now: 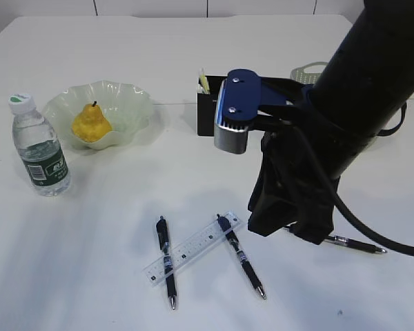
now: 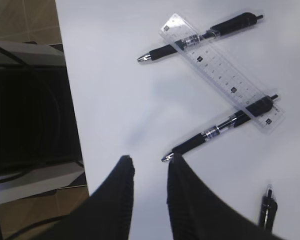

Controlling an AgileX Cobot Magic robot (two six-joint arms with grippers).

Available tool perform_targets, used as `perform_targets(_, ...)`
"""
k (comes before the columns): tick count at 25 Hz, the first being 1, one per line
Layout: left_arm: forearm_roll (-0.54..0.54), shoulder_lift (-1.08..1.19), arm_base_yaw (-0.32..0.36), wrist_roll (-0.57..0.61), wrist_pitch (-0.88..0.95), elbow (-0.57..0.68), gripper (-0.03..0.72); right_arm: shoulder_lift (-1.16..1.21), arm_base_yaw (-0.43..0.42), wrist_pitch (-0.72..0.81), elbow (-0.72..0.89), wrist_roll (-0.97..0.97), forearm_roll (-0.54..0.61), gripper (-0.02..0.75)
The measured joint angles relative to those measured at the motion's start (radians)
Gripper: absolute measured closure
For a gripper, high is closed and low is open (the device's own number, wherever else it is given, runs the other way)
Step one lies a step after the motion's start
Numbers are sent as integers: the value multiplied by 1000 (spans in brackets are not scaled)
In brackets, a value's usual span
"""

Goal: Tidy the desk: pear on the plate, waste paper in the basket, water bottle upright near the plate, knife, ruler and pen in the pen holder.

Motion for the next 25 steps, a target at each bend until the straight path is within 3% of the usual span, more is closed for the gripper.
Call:
perform_targets(9,23,-136,0,0,0,26,347,0,0,26,0,191,21,559)
perform_targets(25,56,-170,0,0,18,26,347,11,0,23,-5,195,-88,549)
